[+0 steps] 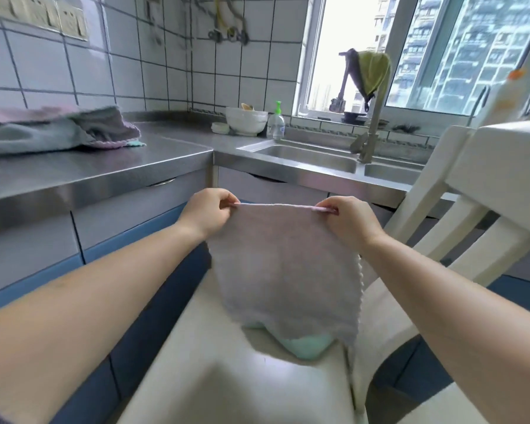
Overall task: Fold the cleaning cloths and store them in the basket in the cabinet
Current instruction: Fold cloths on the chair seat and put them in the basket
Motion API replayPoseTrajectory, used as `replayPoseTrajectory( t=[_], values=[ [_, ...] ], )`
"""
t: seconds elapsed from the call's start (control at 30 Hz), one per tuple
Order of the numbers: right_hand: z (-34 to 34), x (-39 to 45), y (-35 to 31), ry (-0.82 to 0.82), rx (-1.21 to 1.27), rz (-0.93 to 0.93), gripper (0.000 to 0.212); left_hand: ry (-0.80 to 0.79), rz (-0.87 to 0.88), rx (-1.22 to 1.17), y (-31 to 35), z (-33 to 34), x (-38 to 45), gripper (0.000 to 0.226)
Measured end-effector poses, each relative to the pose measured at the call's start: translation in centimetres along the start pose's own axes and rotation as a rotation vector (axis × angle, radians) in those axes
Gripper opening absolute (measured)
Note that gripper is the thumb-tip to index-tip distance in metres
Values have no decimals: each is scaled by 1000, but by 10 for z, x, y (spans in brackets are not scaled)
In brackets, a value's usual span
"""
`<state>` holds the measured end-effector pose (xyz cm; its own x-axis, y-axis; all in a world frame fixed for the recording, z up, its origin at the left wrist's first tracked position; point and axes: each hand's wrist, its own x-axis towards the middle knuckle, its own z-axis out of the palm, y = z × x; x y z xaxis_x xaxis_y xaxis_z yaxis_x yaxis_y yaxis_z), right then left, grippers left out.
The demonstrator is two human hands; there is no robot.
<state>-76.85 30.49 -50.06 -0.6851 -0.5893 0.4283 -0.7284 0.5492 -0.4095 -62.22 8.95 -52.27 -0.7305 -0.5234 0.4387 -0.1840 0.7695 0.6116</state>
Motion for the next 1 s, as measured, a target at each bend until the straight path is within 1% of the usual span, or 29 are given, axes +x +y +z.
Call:
replayPoseTrajectory(
  t=[0.07,0.17,0.27,0.33,0.4,0.47,0.53,0.63,0.7,0.77,0.83,0.93,1.0],
  values=[
    [4,4,-13,19,30,35,32,48,11,51,2,-20,6,21],
    [10,-2,-29,54,40,-5,31,129,49,134,1,-49,3,21],
    [14,-22,-37,78,72,-70,27,128,110,197,-10,-71,-21,15],
    [24,-46,-40,60,134,-96,25,65,122,180,-24,-78,-50,14],
    [43,-76,-37,0,171,-113,21,-58,90,167,-41,-79,-86,14],
    [67,-107,-27,-68,141,-124,15,-193,18,142,-58,-72,-123,13],
    [92,-137,-13,-138,70,-116,11,-283,-63,114,-74,-60,-157,11],
    [127,-184,5,-295,31,-40,20,-378,-141,136,-97,-35,-207,11],
    [145,-212,14,-394,28,14,19,-450,-183,140,-110,-18,-234,10],
    [159,-235,20,-498,19,42,18,-502,-231,142,-122,-5,-257,9],
    [166,-250,24,-573,25,51,20,-517,-275,130,-130,4,-272,8],
    [165,-259,30,-609,59,58,16,-548,-294,132,-135,9,-282,7],
    [163,-263,34,-631,37,52,17,-577,-286,148,-134,12,-287,11]
  ],
)
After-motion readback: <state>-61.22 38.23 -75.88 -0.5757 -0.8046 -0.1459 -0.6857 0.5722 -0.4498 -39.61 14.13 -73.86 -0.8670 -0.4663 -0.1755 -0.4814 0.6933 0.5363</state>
